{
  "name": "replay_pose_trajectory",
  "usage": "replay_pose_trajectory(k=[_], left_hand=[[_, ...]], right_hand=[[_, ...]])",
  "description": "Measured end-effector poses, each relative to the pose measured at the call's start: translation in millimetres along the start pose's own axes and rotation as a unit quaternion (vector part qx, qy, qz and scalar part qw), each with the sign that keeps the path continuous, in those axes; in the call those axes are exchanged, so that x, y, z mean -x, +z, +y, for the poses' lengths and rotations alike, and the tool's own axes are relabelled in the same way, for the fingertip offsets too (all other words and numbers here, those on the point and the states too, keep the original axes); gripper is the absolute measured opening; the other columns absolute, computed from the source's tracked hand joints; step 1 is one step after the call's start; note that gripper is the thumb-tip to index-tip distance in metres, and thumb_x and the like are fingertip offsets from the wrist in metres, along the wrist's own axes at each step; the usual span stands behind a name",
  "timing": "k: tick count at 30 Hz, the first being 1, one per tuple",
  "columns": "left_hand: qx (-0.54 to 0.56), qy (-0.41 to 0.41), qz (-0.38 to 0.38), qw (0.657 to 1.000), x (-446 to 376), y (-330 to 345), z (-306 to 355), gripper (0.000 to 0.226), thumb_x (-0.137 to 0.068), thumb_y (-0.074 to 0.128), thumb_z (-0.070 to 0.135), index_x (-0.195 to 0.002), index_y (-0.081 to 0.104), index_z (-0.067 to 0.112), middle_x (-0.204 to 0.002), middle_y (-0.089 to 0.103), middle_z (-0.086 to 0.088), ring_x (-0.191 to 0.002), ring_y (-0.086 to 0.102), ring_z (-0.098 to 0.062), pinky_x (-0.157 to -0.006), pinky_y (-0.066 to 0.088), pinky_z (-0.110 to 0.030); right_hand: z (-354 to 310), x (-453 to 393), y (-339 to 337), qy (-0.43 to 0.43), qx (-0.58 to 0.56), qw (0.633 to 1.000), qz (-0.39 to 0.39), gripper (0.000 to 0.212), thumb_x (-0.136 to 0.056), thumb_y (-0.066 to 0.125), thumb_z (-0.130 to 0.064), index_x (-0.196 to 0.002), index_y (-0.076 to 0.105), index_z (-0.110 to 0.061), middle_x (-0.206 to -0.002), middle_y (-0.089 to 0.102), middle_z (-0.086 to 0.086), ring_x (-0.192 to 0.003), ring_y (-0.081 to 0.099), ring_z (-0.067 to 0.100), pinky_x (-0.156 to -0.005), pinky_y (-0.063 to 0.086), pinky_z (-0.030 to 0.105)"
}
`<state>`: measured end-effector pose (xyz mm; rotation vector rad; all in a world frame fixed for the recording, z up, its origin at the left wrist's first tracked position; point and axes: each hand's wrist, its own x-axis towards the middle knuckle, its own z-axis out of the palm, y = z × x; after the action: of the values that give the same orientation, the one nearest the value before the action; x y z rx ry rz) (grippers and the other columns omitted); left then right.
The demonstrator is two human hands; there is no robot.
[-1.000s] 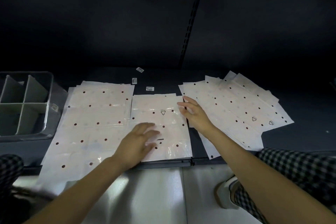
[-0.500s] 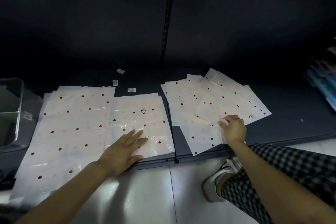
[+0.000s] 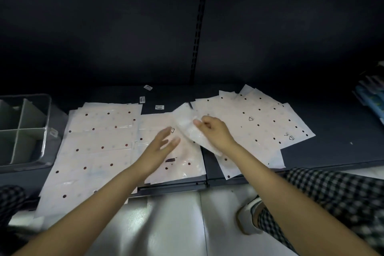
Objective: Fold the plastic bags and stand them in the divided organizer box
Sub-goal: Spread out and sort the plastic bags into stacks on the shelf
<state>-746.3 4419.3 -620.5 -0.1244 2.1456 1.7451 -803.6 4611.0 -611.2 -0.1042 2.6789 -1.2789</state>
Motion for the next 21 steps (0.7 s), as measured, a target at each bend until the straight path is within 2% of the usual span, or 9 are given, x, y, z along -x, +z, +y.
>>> replay_pose_trajectory(k=[2,4,7,9,10,13,16,18,21], left_hand=[[0.068,-0.033,0.087,0.993,-1.3,-18.8,6.8,0.086,-0.070,0.049,0.067,-0.145,0.025,0.033,-0.149,0.031,0.005,-0.133,0.036,-0.016,-0.107,0.036,-0.040],[0.130,-0.103,0.122,0.979,-0.1,-44.8,5.1,0.093,-0.064,0.049,0.074,-0.144,0.026,0.031,-0.147,0.036,-0.002,-0.127,0.044,-0.025,-0.097,0.045,-0.043],[0.194,-0.252,0.063,0.946,10.6,-72.3,-6.6,0.099,-0.059,0.051,0.080,-0.131,0.040,0.014,-0.121,0.058,-0.013,-0.097,0.067,-0.034,-0.074,0.058,-0.044],[0.220,-0.308,-0.002,0.926,16.9,-78.2,-18.6,0.100,-0.060,0.052,0.079,-0.125,0.049,0.004,-0.112,0.065,-0.016,-0.093,0.069,-0.035,-0.073,0.059,-0.045],[0.239,-0.317,-0.030,0.917,19.6,-78.8,-23.6,0.095,-0.063,0.050,0.079,-0.123,0.053,0.006,-0.112,0.067,-0.015,-0.095,0.069,-0.033,-0.074,0.059,-0.044],[0.287,-0.301,-0.062,0.907,27.8,-76.5,-26.9,0.068,-0.079,0.051,0.068,-0.119,0.059,0.014,-0.104,0.070,-0.009,-0.084,0.070,-0.025,-0.061,0.059,-0.034],[0.246,-0.212,-0.015,0.946,28.3,-77.8,-25.1,0.032,-0.092,0.057,0.025,-0.118,0.060,0.006,-0.093,0.070,-0.011,-0.077,0.067,-0.023,-0.061,0.054,-0.030],[0.205,-0.144,0.053,0.967,27.5,-83.9,-22.9,0.030,-0.093,0.054,0.011,-0.121,0.059,0.004,-0.098,0.069,-0.014,-0.084,0.064,-0.026,-0.067,0.051,-0.031],[0.170,-0.045,0.187,0.967,27.2,-107.8,-23.4,0.037,-0.095,0.055,0.018,-0.131,0.053,0.012,-0.117,0.064,-0.015,-0.099,0.061,-0.032,-0.059,0.046,-0.030]], right_hand=[[-13.8,8.1,12.8,-0.056,0.081,0.993,-0.068,0.040,-0.092,0.051,-0.043,-0.057,0.042,-0.029,-0.060,0.040,-0.009,-0.075,0.043,0.015,-0.076,0.032,0.029],[-21.1,17.6,26.5,-0.088,0.071,0.988,-0.109,0.025,-0.090,0.055,-0.045,-0.066,0.058,-0.036,-0.071,0.043,-0.009,-0.088,0.038,0.014,-0.084,0.031,0.027],[-32.8,31.5,44.8,-0.185,0.086,0.970,-0.130,0.019,-0.088,0.060,-0.039,-0.092,0.074,-0.027,-0.078,0.058,-0.010,-0.083,0.033,0.008,-0.081,0.025,0.025],[-41.2,39.7,54.6,-0.268,0.109,0.949,-0.125,0.021,-0.087,0.062,-0.036,-0.094,0.075,-0.022,-0.074,0.065,-0.011,-0.079,0.036,0.011,-0.079,0.028,0.028],[-45.3,44.1,58.6,-0.311,0.124,0.935,-0.116,0.021,-0.085,0.063,-0.036,-0.093,0.076,-0.021,-0.071,0.066,-0.009,-0.078,0.039,0.014,-0.076,0.030,0.029],[-56.4,55.3,69.2,-0.441,0.164,0.878,-0.086,0.017,-0.083,0.065,-0.037,-0.086,0.076,-0.024,-0.061,0.060,-0.008,-0.070,0.045,0.017,-0.069,0.033,0.028],[-62.9,59.1,76.9,-0.515,0.193,0.832,-0.070,0.015,-0.081,0.067,-0.039,-0.085,0.075,-0.027,-0.059,0.054,-0.009,-0.068,0.047,0.016,-0.070,0.033,0.024],[-61.4,59.2,80.5,-0.508,0.211,0.833,-0.068,0.020,-0.081,0.068,-0.040,-0.092,0.074,-0.025,-0.067,0.057,-0.006,-0.072,0.051,0.018,-0.070,0.040,0.027],[-54.6,57.4,83.4,-0.424,0.192,0.882,-0.074,0.034,-0.085,0.063,-0.041,-0.116,0.066,-0.025,-0.095,0.060,-0.001,-0.088,0.050,0.018,-0.078,0.039,0.030]])
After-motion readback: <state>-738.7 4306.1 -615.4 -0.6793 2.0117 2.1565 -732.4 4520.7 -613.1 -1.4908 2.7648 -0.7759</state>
